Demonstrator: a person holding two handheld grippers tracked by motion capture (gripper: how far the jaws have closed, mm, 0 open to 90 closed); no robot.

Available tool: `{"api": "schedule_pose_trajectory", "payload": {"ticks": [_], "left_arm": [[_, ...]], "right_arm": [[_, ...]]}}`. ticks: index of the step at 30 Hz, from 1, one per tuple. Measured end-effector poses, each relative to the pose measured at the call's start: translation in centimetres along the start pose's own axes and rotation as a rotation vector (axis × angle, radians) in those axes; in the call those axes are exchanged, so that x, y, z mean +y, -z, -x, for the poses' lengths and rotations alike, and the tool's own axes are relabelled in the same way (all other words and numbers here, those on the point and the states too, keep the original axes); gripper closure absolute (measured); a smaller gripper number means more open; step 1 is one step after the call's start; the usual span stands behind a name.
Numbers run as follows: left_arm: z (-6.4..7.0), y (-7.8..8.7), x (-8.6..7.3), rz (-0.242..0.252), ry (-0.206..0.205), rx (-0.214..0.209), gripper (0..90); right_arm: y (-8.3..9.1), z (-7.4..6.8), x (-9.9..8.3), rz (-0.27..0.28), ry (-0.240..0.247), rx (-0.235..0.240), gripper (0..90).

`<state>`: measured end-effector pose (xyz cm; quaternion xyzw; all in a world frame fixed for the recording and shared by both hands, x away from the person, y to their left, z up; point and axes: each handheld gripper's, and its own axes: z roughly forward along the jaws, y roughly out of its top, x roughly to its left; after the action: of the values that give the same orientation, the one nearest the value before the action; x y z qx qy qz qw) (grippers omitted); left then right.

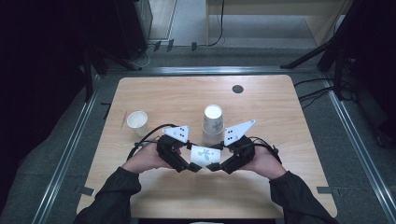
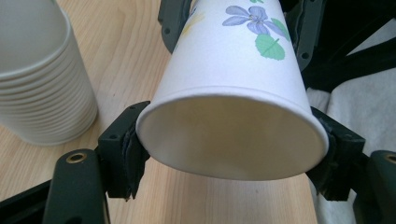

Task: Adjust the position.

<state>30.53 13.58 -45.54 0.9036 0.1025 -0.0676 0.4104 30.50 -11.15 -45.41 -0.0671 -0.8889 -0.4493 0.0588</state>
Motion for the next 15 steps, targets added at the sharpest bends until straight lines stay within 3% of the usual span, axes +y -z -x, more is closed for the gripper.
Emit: {"api": "schedule_pose_trajectory", "payload": {"ticks": [4,8,10,15], "left_arm": [[0.1,0.8,0.2,-0.018,0.000,0.003,25.8],[0.1,1.5,0.5,-0.054,0.003,0.047,25.6],[0.3,1.8,1.0,-0.092,-0.008,0.069,25.6],[0.9,2.0,2.1,-0.161,-0.047,0.068,25.7]], "right_arm": [[-0.1,0.0,-0.1,-0.007,0.000,-0.013,26.6],[-0.2,0.0,-0.2,-0.018,-0.014,-0.015,25.2],[-0.4,0.1,-0.2,-0.023,-0.006,-0.022,24.9],[-0.8,0.2,-0.2,-0.028,-0.011,-0.019,24.9]]}}
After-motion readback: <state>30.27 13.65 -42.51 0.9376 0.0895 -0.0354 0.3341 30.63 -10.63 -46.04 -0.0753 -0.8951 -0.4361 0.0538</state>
